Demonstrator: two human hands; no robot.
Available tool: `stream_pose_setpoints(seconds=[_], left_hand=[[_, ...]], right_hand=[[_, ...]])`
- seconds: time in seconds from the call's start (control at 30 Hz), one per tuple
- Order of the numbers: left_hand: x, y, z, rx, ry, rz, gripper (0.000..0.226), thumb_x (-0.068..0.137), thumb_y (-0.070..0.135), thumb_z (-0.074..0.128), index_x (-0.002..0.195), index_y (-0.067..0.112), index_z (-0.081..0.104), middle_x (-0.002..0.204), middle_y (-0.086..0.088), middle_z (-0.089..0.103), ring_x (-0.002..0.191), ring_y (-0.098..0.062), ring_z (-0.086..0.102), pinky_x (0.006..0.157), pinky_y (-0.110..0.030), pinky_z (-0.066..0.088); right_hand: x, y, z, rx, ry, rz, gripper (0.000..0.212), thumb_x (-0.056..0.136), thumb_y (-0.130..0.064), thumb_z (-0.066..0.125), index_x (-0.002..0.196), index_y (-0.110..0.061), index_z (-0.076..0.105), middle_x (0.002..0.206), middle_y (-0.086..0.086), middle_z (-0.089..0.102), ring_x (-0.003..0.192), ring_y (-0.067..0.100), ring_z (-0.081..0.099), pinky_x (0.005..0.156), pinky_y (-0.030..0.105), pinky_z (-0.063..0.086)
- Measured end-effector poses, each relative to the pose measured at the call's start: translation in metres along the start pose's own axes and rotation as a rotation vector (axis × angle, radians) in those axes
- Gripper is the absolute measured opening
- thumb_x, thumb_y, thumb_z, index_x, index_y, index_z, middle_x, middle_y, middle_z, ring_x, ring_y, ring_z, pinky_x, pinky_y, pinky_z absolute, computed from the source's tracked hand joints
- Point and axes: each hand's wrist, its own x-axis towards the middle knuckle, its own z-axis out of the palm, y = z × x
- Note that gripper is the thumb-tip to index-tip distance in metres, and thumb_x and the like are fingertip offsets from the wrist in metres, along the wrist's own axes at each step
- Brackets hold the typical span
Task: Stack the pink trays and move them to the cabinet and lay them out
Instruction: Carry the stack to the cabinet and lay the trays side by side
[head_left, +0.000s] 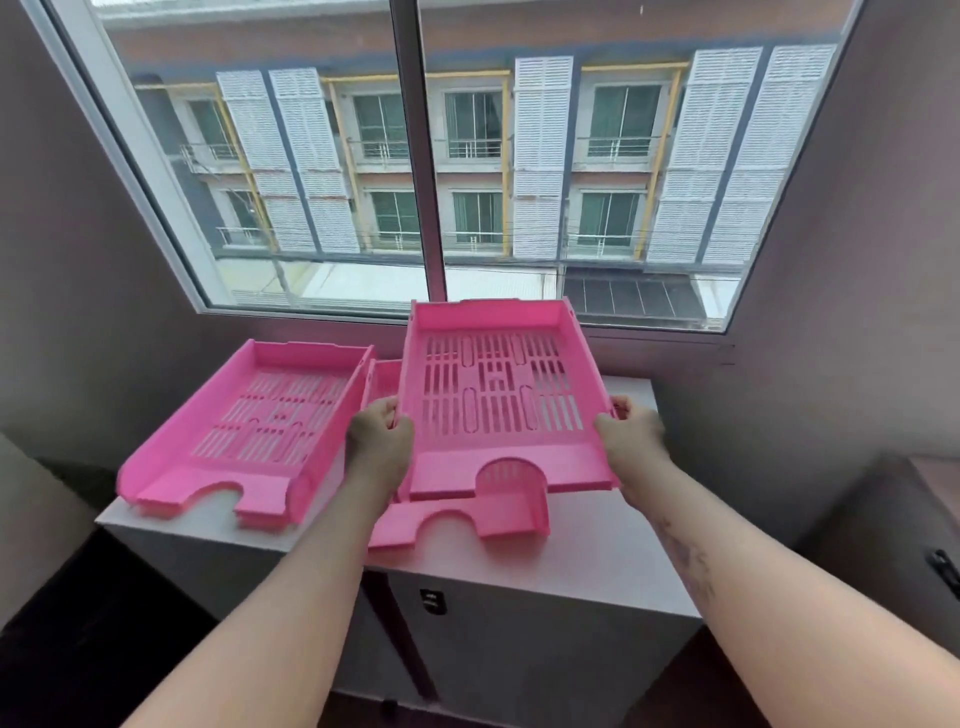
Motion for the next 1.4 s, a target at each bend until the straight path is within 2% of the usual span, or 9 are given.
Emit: stream_pose_setpoints(seconds=[0.17,0.3,0.43,0.53,0.63,0.8,1.23,1.33,1.4], left_hand=[[-0.029,0.029,0.067,-0.086,-0.099,0.032,0.026,0.096,0.008,0.050,0.115,0.007,0.066,0.099,-0.007,0.072,0.084,-0.024,0.068,0.066,-0.028,0.055],[-0.059,0.031,0.091,-0.185,-0.250,0.011,0.032,0.103,0.039,0.038,0.092,0.023,0.062,0.090,-0.007,0.066,0.080,-0.025,0.062,0.075,-0.037,0.053],[-0.064,-0.027,0.093,0.081,-0.303,-0.149,0.070,0.098,0.062,0.016,0.145,0.018,0.043,0.151,-0.003,0.046,0.139,-0.025,0.040,0.116,-0.046,0.029],[-0.067,-0.064,0.093,0.669,-0.419,-0.005,0.067,0.096,0.060,0.023,0.147,0.019,0.035,0.157,-0.007,0.035,0.143,-0.027,0.034,0.115,-0.050,0.030],[-0.070,-0.076,0.098,0.862,-0.451,0.088,0.070,0.095,0.062,0.023,0.152,0.023,0.025,0.163,-0.007,0.018,0.151,-0.026,0.015,0.119,-0.049,0.017],[-0.058,-0.094,0.085,0.869,-0.474,0.177,0.075,0.092,0.068,0.017,0.154,0.026,0.020,0.165,-0.005,0.011,0.152,-0.022,0.006,0.122,-0.047,0.012],[-0.032,-0.103,0.063,0.902,-0.504,0.192,0.085,0.084,0.079,0.021,0.151,0.027,0.027,0.164,0.000,0.015,0.152,-0.021,0.008,0.121,-0.049,0.015],[-0.032,-0.103,0.064,0.872,-0.496,0.178,0.081,0.086,0.076,0.022,0.149,0.025,0.030,0.164,-0.002,0.017,0.151,-0.021,0.010,0.121,-0.048,0.017],[-0.036,-0.103,0.066,0.856,-0.443,0.177,0.075,0.089,0.072,0.025,0.146,0.025,0.035,0.162,-0.002,0.023,0.150,-0.022,0.017,0.119,-0.048,0.022]], right_hand=[[0.017,0.016,-0.074,-0.066,0.145,-0.017,0.024,0.089,-0.005,0.043,0.098,-0.022,0.057,0.086,0.000,0.065,0.083,0.030,0.068,0.074,0.051,0.062],[0.021,0.036,-0.115,-0.034,0.203,0.009,0.023,0.092,-0.005,0.044,0.099,-0.021,0.059,0.091,0.003,0.067,0.076,0.024,0.066,0.067,0.042,0.061],[0.022,0.053,-0.136,-0.030,0.208,0.028,0.023,0.093,-0.004,0.043,0.101,-0.017,0.061,0.086,0.000,0.067,0.068,0.017,0.064,0.053,0.025,0.052],[0.025,0.064,-0.138,-0.035,0.214,0.054,0.026,0.092,-0.005,0.043,0.104,-0.016,0.063,0.093,0.006,0.069,0.074,0.023,0.067,0.059,0.033,0.058],[0.029,0.071,-0.134,-0.049,0.209,0.067,0.025,0.092,-0.006,0.044,0.104,-0.016,0.063,0.098,0.008,0.070,0.086,0.032,0.069,0.071,0.048,0.063],[0.033,0.085,-0.127,-0.067,0.196,0.083,0.024,0.092,-0.005,0.044,0.101,-0.020,0.061,0.096,0.006,0.068,0.088,0.034,0.069,0.074,0.055,0.062],[0.011,0.120,-0.096,-0.051,0.178,0.076,0.024,0.097,-0.003,0.043,0.105,-0.022,0.053,0.109,0.014,0.068,0.083,0.026,0.063,0.069,0.039,0.054],[0.011,0.112,-0.097,-0.116,0.139,0.092,0.029,0.097,-0.005,0.043,0.123,-0.014,0.052,0.119,0.012,0.063,0.084,0.020,0.062,0.069,0.035,0.054],[0.012,0.107,-0.096,-0.343,0.167,-0.028,0.046,0.095,-0.015,0.047,0.141,-0.007,0.044,0.136,0.014,0.054,0.112,0.029,0.058,0.091,0.040,0.050]])
